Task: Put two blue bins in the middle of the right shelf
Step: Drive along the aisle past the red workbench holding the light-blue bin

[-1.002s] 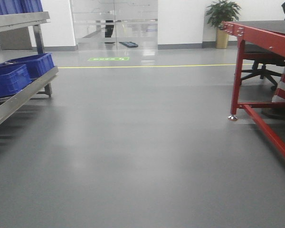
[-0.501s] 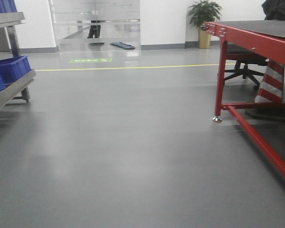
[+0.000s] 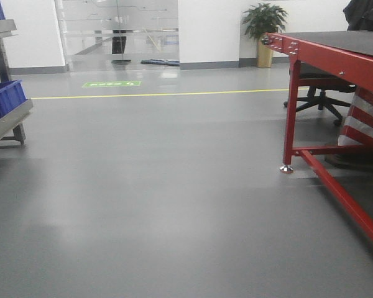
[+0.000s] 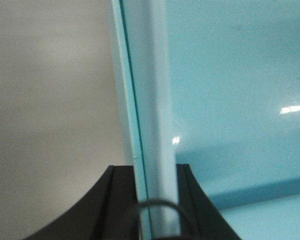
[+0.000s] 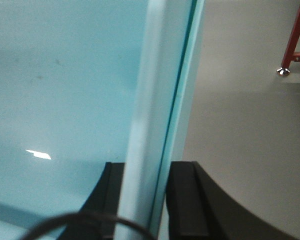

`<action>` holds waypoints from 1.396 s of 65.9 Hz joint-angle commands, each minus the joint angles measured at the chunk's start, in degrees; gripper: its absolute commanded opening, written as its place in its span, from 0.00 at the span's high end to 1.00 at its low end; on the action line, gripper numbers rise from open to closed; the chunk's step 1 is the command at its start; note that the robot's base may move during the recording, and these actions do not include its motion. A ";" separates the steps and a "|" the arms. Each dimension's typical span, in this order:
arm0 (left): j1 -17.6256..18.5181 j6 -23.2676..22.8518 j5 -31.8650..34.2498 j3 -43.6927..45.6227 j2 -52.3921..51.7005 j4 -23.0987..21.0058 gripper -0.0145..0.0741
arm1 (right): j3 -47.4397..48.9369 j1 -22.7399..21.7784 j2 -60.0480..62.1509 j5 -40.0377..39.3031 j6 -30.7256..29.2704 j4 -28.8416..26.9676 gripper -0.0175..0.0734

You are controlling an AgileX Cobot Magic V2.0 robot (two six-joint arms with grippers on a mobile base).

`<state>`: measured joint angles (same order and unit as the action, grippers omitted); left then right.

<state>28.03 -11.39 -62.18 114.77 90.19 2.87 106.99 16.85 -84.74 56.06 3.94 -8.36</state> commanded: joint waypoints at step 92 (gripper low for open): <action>0.27 0.77 6.73 0.95 -1.03 -2.32 0.96 | 0.92 0.34 0.83 -3.95 -0.38 -2.55 0.98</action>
<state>28.03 -11.39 -62.06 114.77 90.19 2.87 106.99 16.85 -84.74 56.06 3.94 -8.36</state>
